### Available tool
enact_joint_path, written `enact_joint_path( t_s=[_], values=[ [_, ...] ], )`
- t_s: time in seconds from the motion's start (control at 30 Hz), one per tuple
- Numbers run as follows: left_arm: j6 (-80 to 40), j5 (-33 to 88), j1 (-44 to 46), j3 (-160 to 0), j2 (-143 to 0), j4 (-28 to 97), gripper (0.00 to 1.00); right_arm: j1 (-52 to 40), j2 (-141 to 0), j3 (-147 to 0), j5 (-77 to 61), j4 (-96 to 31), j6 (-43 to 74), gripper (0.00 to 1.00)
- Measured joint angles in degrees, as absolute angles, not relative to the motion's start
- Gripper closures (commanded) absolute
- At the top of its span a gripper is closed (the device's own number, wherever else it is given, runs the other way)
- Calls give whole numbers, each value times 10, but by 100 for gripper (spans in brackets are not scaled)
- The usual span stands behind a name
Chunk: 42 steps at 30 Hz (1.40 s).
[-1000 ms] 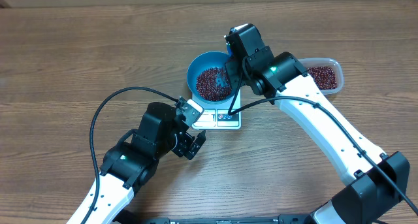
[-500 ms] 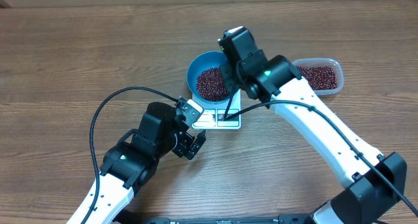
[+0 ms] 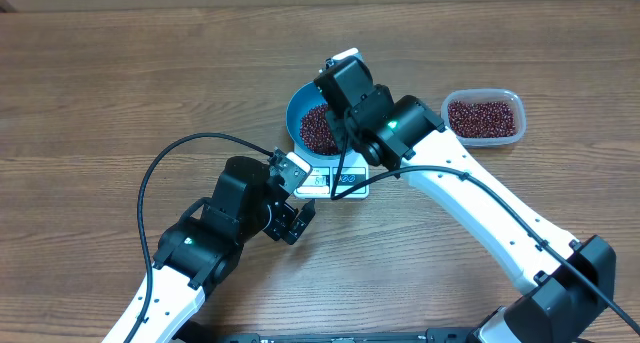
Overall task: Scoop item into bowl and weigh 150g on scale
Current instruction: 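Move the empty blue scoop with the right gripper back to the bean tub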
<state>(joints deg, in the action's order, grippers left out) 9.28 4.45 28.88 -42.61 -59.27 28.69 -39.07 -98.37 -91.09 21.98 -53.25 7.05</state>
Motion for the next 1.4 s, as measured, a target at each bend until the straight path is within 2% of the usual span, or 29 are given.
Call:
enact_joint_path(
  t_s=[0.47,0.77,1.03,1.23,1.4],
  values=[
    [93,44,289,-426,-593,287,0,-427,-984,-911,289,-527,74,96],
    [93,44,289,-426,-593,287,0,-416,-983,-911,296,-525,175,96],
    [93,44,289,-426,-593,287,1,-375,-954,-911,375,-531,215,96],
    [93,44,289,-426,-593,287,1,-292,-943,-912,430,-567,230,96],
    [93,44,289,-426,-593,287,0,-213,-943,-912,416,-599,242,96]
  ],
)
